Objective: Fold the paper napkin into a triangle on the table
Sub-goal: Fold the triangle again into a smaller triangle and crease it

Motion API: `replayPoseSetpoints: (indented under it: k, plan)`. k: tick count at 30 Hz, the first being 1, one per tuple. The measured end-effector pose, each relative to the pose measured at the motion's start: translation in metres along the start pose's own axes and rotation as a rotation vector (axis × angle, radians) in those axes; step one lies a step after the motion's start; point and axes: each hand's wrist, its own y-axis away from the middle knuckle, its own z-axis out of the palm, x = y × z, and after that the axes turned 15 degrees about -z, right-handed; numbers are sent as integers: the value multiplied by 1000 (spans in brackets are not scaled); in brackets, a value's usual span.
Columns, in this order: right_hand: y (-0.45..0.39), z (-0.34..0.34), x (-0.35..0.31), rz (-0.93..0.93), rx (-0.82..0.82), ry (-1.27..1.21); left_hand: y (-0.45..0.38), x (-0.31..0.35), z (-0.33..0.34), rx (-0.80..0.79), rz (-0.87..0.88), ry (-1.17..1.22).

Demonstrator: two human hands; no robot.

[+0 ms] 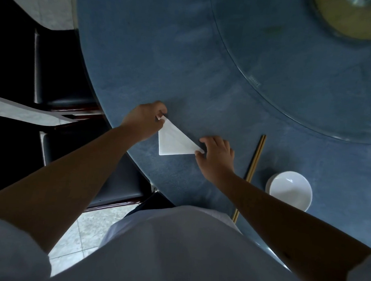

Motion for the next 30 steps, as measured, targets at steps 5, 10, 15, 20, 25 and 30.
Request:
replayPoseSetpoints:
  k: [5,10,15,20,25,30]
  plan:
    - [-3,1,0,-10,-7,-13,6,-3,-5,-31,-58,258]
    - [-23,-5,-9,3,-84,-97,16,2,-8,-45,-111,445]
    - [-49,-16,-21,-95,-206,-158,21,8,-9,-75,-106,531]
    - [-62,-22,-31,-180,-302,-180,28,16,-12,-102,-95,628]
    - [-60,-30,-32,-140,-271,-370,35,22,-17,-141,-90,729]
    - [-50,-42,-28,-73,-266,-516,36,31,-17,-271,-263,829]
